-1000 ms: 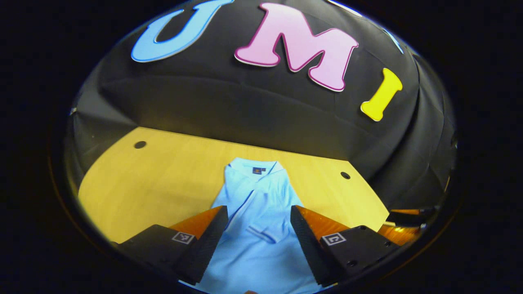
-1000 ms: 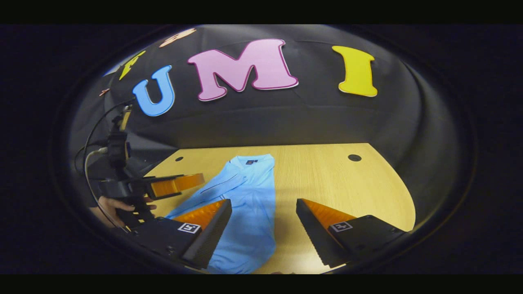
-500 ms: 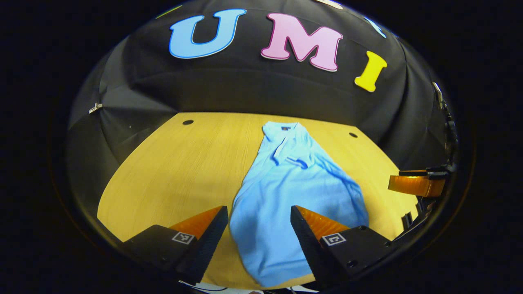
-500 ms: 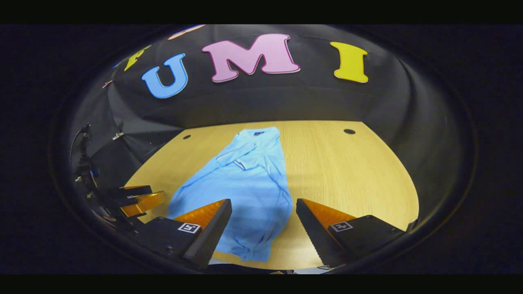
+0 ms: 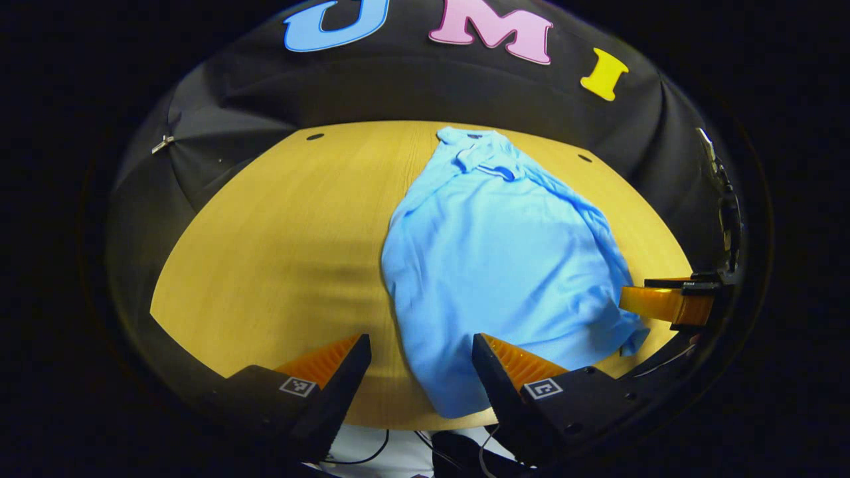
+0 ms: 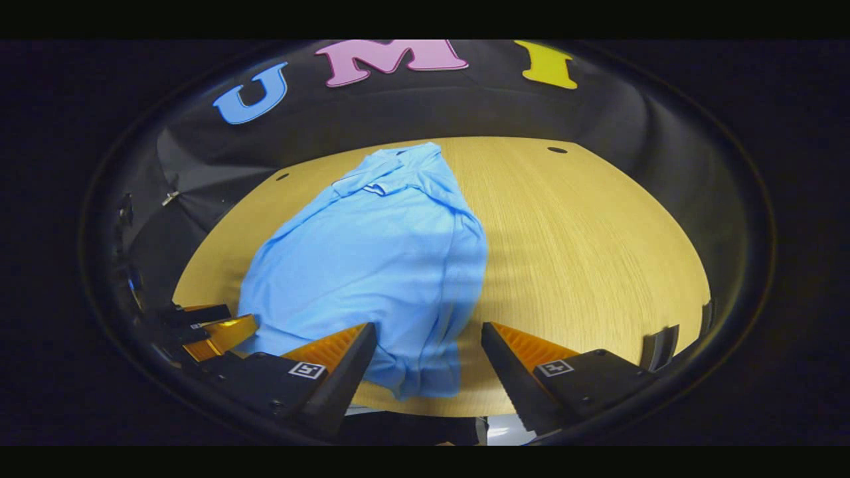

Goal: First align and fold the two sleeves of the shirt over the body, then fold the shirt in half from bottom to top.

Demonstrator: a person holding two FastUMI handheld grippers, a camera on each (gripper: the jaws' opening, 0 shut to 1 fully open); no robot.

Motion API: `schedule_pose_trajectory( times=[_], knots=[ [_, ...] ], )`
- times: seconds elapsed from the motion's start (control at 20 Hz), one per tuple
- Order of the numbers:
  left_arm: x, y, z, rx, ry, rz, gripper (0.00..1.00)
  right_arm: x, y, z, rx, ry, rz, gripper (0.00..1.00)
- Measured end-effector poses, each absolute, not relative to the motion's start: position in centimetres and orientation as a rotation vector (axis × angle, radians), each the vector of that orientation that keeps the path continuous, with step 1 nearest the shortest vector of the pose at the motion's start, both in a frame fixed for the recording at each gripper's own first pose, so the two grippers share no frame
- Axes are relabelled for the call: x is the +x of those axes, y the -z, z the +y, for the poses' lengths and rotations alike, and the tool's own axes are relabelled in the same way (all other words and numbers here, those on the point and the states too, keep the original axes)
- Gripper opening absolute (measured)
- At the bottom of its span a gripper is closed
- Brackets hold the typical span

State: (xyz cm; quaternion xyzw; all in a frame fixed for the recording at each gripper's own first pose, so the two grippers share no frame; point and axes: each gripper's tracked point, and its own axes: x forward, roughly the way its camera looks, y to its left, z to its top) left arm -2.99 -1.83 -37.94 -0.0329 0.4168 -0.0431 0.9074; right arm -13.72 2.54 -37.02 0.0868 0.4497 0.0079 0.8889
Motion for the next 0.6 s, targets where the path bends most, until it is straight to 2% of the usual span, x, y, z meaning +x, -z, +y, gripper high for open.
schedule_pose_trajectory(
  times=[0.05, 0.1, 0.2, 0.35, 0.4, 0.45, 0.5, 0.55, 0.6],
  knots=[
    [-2.8, 38.0, -1.9, -0.037, 0.096, 0.842, 0.98, -14.0, 37.6, 2.5, 0.171, -0.015, 0.946, 0.92],
    [-2.9, 38.0, -2.3, -0.018, 0.113, 0.842, 0.99, -14.3, 37.8, 2.5, 0.160, -0.014, 0.955, 0.99],
    [-2.8, 38.1, -2.8, -0.020, 0.127, 0.841, 0.97, -14.0, 37.9, 2.2, 0.113, -0.020, 0.937, 0.97],
    [-3.0, 38.1, -3.6, -0.015, 0.137, 0.827, 0.81, -14.0, 38.2, 2.6, 0.060, -0.046, 0.929, 0.94],
    [-3.0, 38.1, -4.2, -0.015, 0.150, 0.823, 0.76, -14.0, 38.2, 2.9, 0.060, -0.052, 0.932, 0.89],
    [-3.0, 38.1, -4.8, -0.011, 0.167, 0.818, 0.63, -13.9, 38.4, 3.2, 0.070, -0.057, 0.937, 0.60],
    [-3.1, 37.9, -5.3, 0.005, 0.181, 0.810, 0.55, -13.7, 38.1, 3.5, 0.079, -0.066, 0.935, 0.40],
    [-3.2, 38.0, -5.9, 0.024, 0.198, 0.810, 0.36, -13.9, 38.2, 3.5, 0.077, -0.079, 0.948, 0.20],
    [-3.1, 38.0, -6.0, 0.054, 0.196, 0.807, 0.24, -13.8, 38.1, 3.5, 0.079, -0.089, 0.949, 0.14]
  ],
)
